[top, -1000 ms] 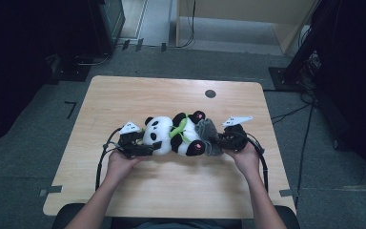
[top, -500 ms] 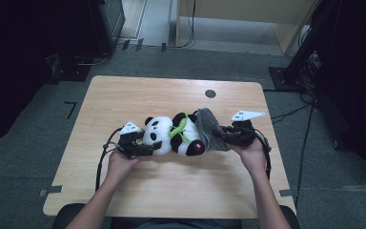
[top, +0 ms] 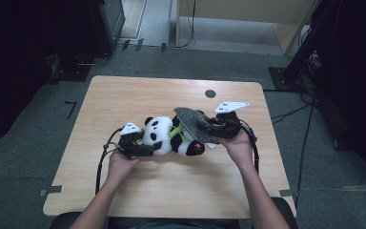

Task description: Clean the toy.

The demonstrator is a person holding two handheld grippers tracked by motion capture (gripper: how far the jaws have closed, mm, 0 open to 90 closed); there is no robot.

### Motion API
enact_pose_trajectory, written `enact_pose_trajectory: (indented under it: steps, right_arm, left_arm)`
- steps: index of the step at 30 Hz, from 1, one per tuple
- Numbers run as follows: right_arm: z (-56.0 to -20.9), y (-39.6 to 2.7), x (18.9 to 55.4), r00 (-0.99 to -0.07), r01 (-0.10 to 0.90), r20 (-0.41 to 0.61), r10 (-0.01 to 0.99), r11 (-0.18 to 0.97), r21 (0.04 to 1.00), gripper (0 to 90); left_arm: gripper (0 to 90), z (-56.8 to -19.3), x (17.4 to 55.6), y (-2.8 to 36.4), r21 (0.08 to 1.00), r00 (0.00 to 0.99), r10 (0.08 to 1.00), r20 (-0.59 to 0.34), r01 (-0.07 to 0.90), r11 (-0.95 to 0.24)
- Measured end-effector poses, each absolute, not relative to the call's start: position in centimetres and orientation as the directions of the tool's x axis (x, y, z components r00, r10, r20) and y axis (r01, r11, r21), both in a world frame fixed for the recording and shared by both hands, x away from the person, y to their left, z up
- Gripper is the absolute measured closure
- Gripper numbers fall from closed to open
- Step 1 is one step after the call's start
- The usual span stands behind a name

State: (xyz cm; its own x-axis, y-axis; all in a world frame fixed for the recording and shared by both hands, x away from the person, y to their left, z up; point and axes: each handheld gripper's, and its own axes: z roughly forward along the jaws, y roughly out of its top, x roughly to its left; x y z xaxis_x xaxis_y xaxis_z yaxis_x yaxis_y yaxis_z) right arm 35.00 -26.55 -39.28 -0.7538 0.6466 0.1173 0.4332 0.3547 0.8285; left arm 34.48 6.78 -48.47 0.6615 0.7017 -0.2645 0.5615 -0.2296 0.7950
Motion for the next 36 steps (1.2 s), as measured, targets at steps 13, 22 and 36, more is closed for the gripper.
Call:
enact_pose_trajectory:
  steps: [13,22,36]
  right_arm:
    - [-42.2,-25.3,36.0,-0.756,0.475,0.137,0.64,0.392,0.788,73.3]
    - [-43.5,-26.9,35.9,-0.734,0.518,0.182,0.654,0.367,0.772,73.7]
    - [-46.7,-29.4,35.5,-0.649,0.639,0.21,0.732,0.373,0.672,73.4]
  left_arm:
    - [13.6,-48.5,34.3,6.6,0.8,0.667,0.706,-0.238,0.546,-0.246]
    - [13.7,-48.5,34.3,6.5,0.796,0.668,0.705,-0.236,0.55,-0.254]
    - [13.3,-48.6,34.5,6.8,0.804,0.684,0.687,-0.245,0.54,-0.25]
